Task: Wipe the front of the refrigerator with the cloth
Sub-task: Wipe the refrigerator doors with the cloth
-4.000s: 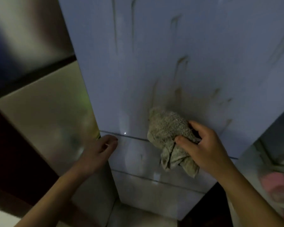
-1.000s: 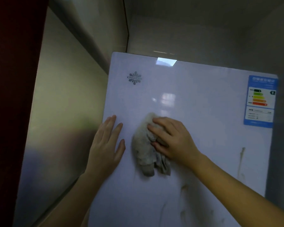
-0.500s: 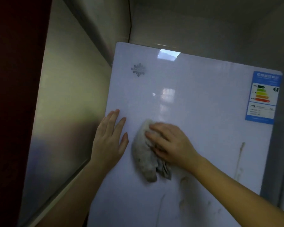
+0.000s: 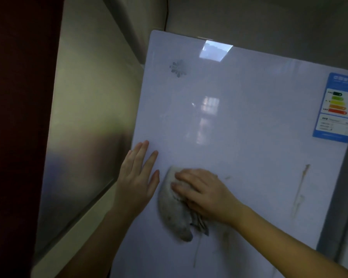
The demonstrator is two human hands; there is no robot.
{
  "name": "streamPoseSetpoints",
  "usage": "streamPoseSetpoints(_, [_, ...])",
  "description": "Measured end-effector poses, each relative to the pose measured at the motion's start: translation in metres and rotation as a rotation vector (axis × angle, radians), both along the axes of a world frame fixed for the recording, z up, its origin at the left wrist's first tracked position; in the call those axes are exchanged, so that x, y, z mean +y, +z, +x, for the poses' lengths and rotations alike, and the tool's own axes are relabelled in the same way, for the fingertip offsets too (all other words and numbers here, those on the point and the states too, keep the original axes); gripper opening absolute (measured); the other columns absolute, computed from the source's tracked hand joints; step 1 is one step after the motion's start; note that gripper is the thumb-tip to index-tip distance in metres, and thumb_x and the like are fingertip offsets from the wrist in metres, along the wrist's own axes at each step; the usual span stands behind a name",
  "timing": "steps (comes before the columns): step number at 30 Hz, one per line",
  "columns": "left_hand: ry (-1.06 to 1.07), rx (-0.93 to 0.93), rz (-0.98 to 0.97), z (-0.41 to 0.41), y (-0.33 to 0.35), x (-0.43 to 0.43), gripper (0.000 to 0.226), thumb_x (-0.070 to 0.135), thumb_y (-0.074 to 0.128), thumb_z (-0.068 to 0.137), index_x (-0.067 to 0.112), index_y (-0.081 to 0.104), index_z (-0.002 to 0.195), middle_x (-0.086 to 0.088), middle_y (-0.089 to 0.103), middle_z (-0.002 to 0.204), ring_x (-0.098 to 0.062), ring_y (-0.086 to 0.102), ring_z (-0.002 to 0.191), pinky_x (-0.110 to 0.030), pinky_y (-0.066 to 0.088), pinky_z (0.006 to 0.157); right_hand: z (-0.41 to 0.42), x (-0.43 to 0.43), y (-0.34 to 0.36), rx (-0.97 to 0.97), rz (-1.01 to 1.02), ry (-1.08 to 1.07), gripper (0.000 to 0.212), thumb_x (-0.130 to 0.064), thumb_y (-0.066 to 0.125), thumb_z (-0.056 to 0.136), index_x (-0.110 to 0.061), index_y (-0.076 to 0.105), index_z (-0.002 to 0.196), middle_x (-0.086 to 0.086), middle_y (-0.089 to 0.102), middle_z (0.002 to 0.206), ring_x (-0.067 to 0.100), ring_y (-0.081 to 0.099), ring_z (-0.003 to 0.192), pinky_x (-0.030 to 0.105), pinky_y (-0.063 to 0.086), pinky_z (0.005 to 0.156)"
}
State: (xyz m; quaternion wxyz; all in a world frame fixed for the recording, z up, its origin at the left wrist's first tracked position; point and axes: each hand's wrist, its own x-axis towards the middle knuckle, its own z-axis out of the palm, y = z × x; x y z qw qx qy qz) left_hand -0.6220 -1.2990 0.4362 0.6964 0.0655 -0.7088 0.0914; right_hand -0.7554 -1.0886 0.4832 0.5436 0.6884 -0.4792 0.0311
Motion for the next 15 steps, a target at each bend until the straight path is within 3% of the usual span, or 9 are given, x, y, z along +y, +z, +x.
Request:
streamPoseSetpoints(5, [-0.009, 0.001, 0.011, -0.001, -0.001, 0.002, 0.048, 0.027, 0.059, 0.101, 0.007, 0.055, 0.144, -0.019, 0.04, 0.16, -0.036, 0.036, 0.151, -0.055, 0.033, 0.121, -0.008, 0.011, 0.001, -0.018, -0.076, -0.013, 0.036, -0.013, 0.074, 0.09, -0.013, 0.072, 0.126, 0.015, 0.068, 0.131, 0.033, 0.067, 0.118, 0.041, 0.054, 0.095])
streamPoseSetpoints(11, [-0.017, 0.008, 0.021, -0.001, 0.0, 0.004, 0.047, 0.026, 0.059, 0.101, 0.007, 0.054, 0.144, -0.018, 0.038, 0.161, -0.035, 0.033, 0.152, -0.05, 0.027, 0.125, -0.007, 0.012, 0.042, -0.337, -0.413, -0.08, 0.049, -0.012, 0.072, 0.087, -0.009, 0.065, 0.135, 0.017, 0.06, 0.136, 0.037, 0.057, 0.125, 0.045, 0.046, 0.103])
streamPoseSetpoints(15, [-0.045, 0.009, 0.023, -0.001, -0.001, 0.004, 0.049, 0.026, 0.059, 0.101, 0.008, 0.052, 0.146, -0.017, 0.037, 0.162, -0.035, 0.032, 0.152, -0.053, 0.029, 0.124, 0.005, -0.001, 0.02, -0.193, -0.217, -0.037, 0.04, -0.015, 0.072, 0.091, -0.008, 0.069, 0.13, 0.02, 0.064, 0.132, 0.039, 0.063, 0.12, 0.047, 0.052, 0.096])
